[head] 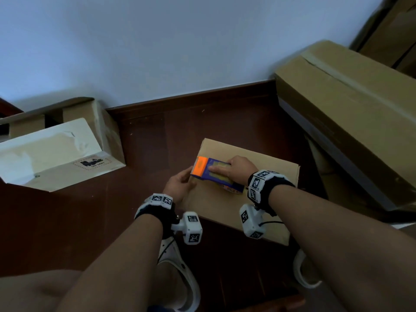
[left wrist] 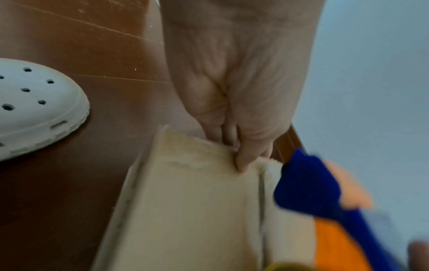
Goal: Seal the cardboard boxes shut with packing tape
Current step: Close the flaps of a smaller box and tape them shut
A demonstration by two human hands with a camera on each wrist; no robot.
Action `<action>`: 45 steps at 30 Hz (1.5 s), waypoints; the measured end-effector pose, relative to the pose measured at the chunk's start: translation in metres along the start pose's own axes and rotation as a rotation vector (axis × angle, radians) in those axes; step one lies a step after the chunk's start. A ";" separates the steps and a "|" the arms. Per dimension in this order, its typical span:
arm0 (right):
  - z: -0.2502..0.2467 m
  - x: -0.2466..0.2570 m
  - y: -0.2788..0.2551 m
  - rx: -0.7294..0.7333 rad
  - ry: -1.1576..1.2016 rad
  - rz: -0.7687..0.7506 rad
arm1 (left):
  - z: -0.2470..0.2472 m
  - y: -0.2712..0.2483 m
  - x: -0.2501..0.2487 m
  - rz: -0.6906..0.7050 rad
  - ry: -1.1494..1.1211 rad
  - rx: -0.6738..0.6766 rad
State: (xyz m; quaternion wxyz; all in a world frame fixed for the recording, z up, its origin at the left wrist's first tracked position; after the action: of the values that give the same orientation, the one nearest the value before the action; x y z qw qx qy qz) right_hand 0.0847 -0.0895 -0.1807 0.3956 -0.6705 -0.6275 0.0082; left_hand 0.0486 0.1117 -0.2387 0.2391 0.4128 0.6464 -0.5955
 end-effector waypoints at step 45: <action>-0.008 0.007 -0.009 0.117 -0.210 0.045 | -0.082 0.019 -0.048 0.044 0.092 -0.353</action>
State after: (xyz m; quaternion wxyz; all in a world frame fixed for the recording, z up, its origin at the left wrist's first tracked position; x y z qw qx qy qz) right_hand 0.0826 -0.0890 -0.1671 0.3660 -0.6555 -0.6489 0.1237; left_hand 0.1055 0.1779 -0.1965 0.2910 0.4055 0.7420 -0.4476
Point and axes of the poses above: each hand's wrist, its own y-axis towards the middle knuckle, its own z-axis out of the palm, x = y × z, the point moved 10 cm from there along y, towards the middle knuckle, and after that the axes turned 1 degree about -x, right-handed, at the moved point
